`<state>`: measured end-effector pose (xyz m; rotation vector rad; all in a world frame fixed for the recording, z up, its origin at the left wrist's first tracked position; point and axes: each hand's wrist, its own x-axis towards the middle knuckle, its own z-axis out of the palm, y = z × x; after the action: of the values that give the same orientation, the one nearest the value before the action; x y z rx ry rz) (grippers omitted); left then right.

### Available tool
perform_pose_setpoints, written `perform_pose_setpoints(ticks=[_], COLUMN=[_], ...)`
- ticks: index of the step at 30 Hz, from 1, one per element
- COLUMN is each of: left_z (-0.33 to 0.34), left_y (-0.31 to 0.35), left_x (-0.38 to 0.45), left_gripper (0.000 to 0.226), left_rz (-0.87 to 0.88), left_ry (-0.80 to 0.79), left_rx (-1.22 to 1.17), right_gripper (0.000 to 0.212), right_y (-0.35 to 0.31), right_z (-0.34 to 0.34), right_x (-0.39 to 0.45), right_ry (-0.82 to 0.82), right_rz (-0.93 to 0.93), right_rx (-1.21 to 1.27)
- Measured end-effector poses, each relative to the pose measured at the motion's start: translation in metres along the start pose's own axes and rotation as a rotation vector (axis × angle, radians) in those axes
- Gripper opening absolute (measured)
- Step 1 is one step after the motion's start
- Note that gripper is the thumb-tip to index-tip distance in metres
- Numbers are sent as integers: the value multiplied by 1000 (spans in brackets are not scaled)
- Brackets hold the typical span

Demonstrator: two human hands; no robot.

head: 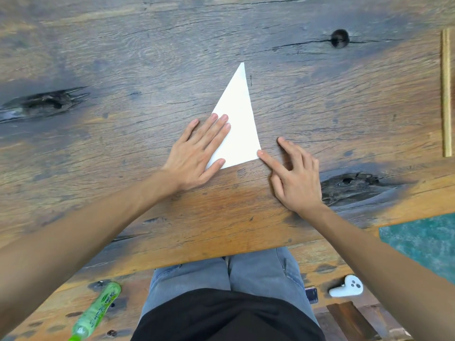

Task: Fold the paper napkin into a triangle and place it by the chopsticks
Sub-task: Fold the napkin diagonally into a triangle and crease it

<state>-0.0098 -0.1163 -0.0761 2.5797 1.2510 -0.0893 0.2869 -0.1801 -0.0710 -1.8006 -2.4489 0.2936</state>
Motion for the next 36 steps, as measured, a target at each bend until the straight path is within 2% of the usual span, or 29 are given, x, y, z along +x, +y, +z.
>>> perform_pose_setpoints(ticks=[6, 11, 14, 20, 28, 32, 36], left_z=[1, -12, -24, -26, -21, -32, -46], left_y=[-2, 5, 9, 5, -2, -2, -1], left_x=[0, 10, 44, 113, 122, 119, 80], left_gripper=[74, 86, 82, 71, 75, 74, 66], left_rz=[2, -29, -54, -75, -115, -156, -253], left_ry=[-3, 1, 53, 59, 61, 70, 178], left_rx=[0, -68, -105, -89, -79, -257, -394], right_gripper=[61, 62, 61, 60, 60, 60, 58], right_y=[0, 0, 0, 2, 4, 4, 2], right_z=[1, 2, 3, 6, 8, 7, 2], right_x=[0, 0, -1, -2, -3, -4, -2], right_ry=[-9, -11, -1, 21, 31, 36, 18], right_rz=[14, 7, 8, -5, -20, -18, 3], right_rx=[-20, -38, -36, -25, -27, -16, 32])
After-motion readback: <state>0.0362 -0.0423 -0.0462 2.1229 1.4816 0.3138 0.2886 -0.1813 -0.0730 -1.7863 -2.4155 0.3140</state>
